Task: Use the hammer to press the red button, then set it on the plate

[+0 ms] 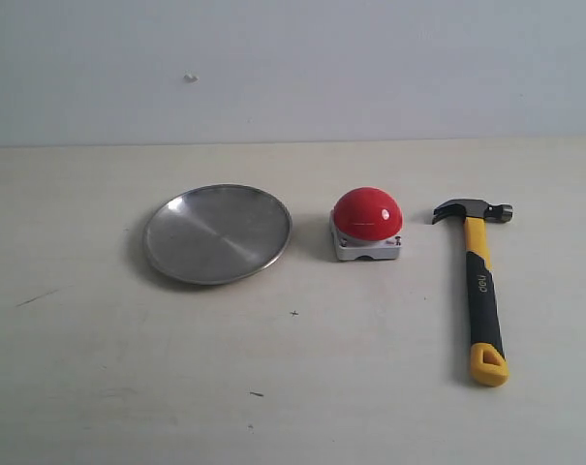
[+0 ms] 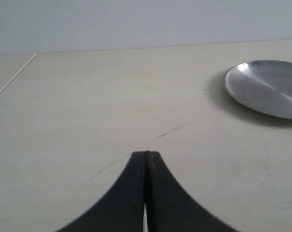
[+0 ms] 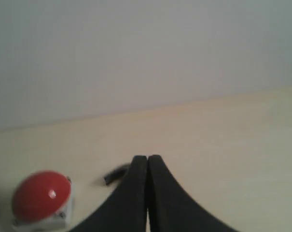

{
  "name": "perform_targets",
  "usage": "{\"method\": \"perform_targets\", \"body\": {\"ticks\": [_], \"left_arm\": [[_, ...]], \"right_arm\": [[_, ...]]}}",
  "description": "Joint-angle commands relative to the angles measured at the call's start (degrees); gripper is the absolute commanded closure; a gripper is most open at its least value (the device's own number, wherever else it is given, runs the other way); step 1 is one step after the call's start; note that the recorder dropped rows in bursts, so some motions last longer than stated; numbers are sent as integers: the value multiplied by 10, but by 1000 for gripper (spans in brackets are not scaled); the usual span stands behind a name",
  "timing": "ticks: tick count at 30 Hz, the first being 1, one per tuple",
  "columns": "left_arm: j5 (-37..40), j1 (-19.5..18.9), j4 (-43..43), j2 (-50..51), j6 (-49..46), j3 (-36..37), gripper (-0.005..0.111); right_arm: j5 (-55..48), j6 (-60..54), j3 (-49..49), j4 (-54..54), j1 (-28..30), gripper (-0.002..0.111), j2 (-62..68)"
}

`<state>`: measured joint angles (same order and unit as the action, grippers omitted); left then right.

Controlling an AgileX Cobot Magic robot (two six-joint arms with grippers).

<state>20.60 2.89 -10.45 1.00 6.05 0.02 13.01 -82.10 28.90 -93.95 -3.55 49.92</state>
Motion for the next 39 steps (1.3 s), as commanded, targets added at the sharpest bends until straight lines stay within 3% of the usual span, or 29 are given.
{"method": "perform_targets", "body": {"ticks": [1,4,10,17,22,25,29,31,33,35,37,39], "left_arm": [[-2,-1,0,-2,2,0,107],[-2,-1,0,-2,2,0,107],[-2,-1,0,-2,2,0,107],[-2,-1,0,-2,2,0,107],[-2,-1,0,-2,2,0,107],[-2,-1,2,-2,2,0,107],[-2,-1,2,-3,2,0,107],[-2,-1,2,-3,2,0,107],[-2,-1,2,-3,2,0,107],[-2,-1,2,-3,2,0,107],[-2,-1,2,-3,2,0,107],[-2,-1,2,-3,2,0,107]], "right_arm": [[31,-130,56,-60,4,108,161],[49,-168,105,-60,4,108,264],[65,-392,200,-60,4,108,395],[273,-392,282,49,4,108,471],[394,-392,309,-2,4,108,515],[384,-392,315,-60,4,108,530],[275,-392,277,-60,-35,108,532],[106,-392,268,-60,-51,108,528],[-121,-392,267,-39,-51,108,522],[-472,-392,289,216,-49,108,511],[-580,-251,334,351,-42,108,508],[-581,67,379,484,-16,108,507]]}}
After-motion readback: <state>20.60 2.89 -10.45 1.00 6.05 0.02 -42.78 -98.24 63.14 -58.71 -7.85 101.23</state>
